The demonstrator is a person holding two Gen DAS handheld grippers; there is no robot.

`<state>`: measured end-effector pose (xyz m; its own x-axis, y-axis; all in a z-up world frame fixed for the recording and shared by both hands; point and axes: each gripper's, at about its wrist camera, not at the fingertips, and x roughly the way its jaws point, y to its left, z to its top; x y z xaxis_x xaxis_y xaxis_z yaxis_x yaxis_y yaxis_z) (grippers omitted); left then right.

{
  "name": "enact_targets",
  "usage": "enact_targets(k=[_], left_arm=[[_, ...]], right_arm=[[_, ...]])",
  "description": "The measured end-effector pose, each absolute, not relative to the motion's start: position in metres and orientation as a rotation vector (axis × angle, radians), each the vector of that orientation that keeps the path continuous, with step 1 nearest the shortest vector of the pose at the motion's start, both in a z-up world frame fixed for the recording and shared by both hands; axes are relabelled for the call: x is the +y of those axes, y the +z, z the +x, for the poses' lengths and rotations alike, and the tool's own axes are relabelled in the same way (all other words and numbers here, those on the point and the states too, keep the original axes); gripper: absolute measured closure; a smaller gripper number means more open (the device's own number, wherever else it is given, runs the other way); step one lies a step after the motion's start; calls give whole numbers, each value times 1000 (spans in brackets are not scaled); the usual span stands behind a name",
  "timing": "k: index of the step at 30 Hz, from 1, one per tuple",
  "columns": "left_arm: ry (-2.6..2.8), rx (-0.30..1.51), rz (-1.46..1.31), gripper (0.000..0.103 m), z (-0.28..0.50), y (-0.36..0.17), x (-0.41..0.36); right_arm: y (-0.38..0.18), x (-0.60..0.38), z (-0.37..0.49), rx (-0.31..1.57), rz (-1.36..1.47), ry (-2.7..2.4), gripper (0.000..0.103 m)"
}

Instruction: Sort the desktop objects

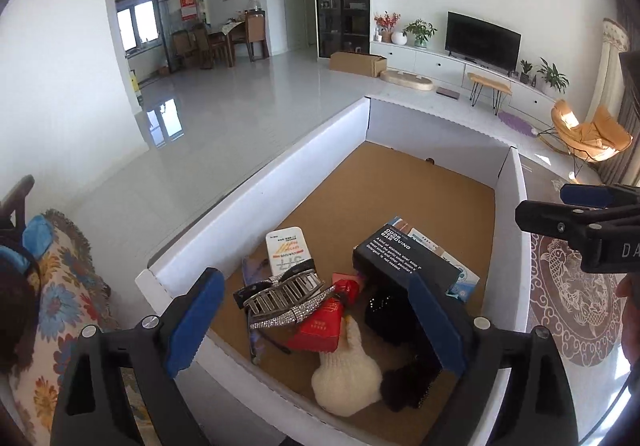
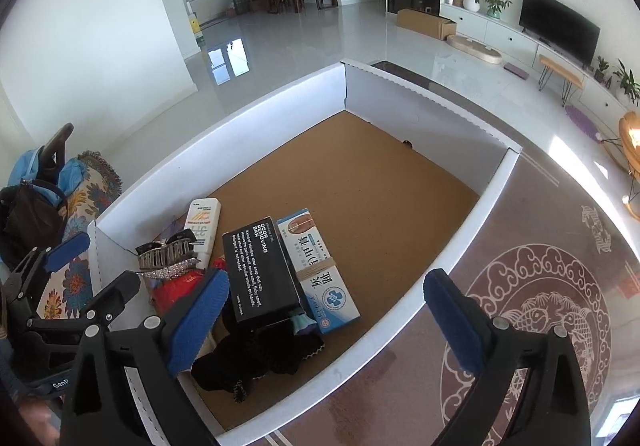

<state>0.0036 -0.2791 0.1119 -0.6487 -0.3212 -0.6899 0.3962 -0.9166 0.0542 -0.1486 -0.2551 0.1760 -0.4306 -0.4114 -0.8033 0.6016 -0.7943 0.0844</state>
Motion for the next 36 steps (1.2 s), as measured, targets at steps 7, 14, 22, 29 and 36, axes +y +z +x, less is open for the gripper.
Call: enact_targets(k=[7,14,22,29,36], left_arm=[[-2535,123,999,9,29,125,-259],[-2498,275,1031,9,39,119,-269],[-2522,321,987,9,43,128,-275],[-2514,396,950,9,48,128,-287],[-2498,392,825,9,59,133,-286]], right_arm=[[205,-240,-121,384,960,-2318,0],[193,-255,-114,471,1059,-2268,0],[178,-265,-118,383,1215,-2237,0],[169,-271,-118,355,1227,-2235,0],[166,-269,-119,341,1235,-2241,0]])
